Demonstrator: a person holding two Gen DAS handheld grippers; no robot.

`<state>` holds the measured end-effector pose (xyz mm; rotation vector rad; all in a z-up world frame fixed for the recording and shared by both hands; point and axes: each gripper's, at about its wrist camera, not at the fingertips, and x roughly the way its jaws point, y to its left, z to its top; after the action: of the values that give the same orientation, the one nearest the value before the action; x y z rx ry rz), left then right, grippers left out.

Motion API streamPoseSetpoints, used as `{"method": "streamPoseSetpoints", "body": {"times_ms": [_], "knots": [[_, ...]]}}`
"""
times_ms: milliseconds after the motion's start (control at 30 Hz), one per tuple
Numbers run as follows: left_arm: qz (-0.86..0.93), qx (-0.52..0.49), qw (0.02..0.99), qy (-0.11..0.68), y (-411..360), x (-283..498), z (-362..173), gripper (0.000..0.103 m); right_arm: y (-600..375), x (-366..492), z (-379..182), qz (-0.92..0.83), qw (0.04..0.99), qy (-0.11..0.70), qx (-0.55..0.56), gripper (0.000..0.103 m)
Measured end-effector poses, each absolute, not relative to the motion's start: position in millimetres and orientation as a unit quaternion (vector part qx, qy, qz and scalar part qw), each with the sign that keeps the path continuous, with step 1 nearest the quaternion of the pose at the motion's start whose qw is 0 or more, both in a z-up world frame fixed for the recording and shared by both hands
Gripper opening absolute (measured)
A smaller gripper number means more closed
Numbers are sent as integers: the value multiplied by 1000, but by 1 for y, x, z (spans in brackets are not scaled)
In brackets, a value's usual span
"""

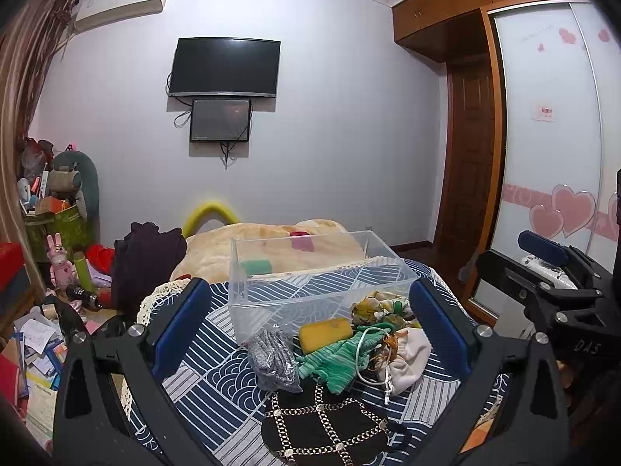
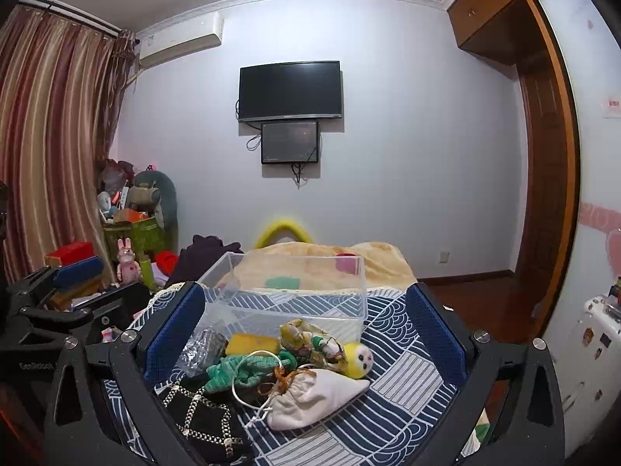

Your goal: Organize soft objects

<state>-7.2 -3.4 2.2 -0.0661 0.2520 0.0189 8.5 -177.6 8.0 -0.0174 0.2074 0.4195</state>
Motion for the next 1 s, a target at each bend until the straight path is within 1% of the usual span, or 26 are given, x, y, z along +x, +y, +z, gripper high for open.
{"method": "streamPoseSetpoints", "body": {"times_ms": [1000], "knots": [[13,-35,991,126,-2,-7,2,103,-177,7,7,207,973,102,-9,103]]}}
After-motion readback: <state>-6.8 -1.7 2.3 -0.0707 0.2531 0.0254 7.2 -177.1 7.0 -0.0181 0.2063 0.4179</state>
